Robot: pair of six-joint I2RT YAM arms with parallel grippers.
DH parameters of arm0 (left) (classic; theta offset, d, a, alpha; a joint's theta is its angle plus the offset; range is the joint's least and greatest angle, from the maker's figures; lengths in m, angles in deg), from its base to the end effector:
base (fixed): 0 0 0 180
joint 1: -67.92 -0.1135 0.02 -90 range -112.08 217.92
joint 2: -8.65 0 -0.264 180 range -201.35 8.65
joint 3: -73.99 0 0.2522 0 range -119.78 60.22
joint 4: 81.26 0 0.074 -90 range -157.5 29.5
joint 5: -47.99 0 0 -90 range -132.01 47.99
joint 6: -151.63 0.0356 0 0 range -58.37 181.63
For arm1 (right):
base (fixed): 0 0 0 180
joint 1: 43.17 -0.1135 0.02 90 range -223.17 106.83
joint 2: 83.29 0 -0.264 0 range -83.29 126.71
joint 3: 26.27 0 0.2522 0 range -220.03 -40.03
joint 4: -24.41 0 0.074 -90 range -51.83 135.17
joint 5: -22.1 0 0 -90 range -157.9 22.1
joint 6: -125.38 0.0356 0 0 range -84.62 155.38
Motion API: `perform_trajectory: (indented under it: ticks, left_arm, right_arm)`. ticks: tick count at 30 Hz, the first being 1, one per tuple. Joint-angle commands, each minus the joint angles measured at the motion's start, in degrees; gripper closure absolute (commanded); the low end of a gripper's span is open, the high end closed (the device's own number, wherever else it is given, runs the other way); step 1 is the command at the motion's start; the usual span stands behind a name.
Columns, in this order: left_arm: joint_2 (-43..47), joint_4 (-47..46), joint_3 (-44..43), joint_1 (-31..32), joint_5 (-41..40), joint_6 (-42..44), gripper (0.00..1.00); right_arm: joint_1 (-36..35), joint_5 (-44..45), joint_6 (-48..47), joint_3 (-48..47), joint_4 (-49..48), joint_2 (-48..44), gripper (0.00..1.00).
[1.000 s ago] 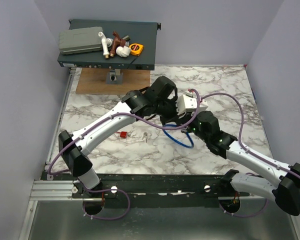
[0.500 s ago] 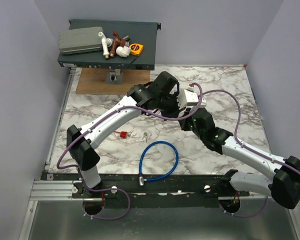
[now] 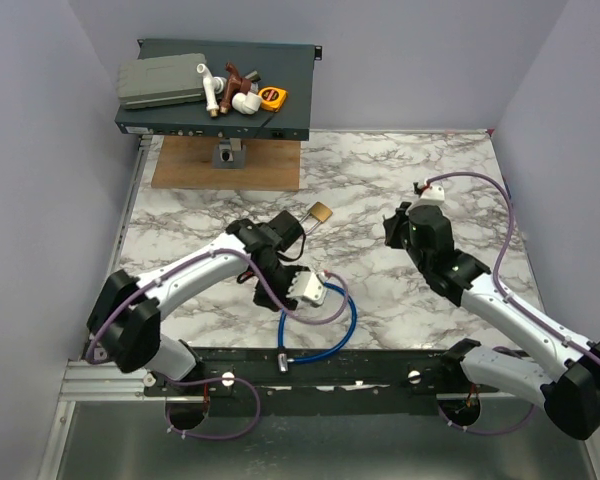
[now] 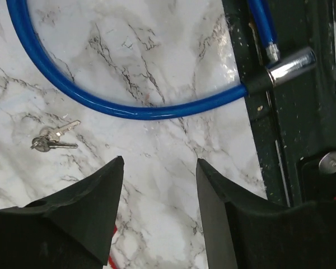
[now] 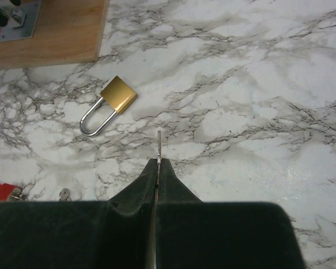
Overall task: Unlock with the key
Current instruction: Pick up the lock from the center of the board.
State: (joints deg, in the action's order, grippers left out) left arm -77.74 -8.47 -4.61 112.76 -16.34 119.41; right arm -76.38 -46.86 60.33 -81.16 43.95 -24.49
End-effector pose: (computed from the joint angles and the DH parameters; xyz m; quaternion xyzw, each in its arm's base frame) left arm 0.1810 -0.2018 0.2381 0.7699 0.5932 -0.2110 0.1045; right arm 0.2021 0.1170 0.2794 0.0407 0.8271 0.1288 0.5456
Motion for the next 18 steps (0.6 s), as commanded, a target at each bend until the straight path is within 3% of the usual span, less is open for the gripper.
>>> perform_trajectory:
  ticks: [1,10,14,18]
  left_arm:
    - [6.63,1.65,4.31,-0.54,3.21,19.74,0.45]
    - [15.93,-8.67,21.76,-0.52,7.33,47.25,0.36]
    - [11.56,-8.01,21.18,-0.38,8.23,54.46,0.36]
    - [7.07,-6.27,17.9,1.2,10.61,54.84,0.36]
  right_arm:
    - [0.55,1.13,-0.82,-2.91,1.93,-0.32,0.99]
    - [0.58,-0.07,0.57,-4.08,2.57,-0.57,0.99]
    - [0.6,-0.21,1.25,-4.23,2.41,-1.3,0.99]
    - [0.61,-0.62,0.79,-4.74,2.39,-1.16,0.99]
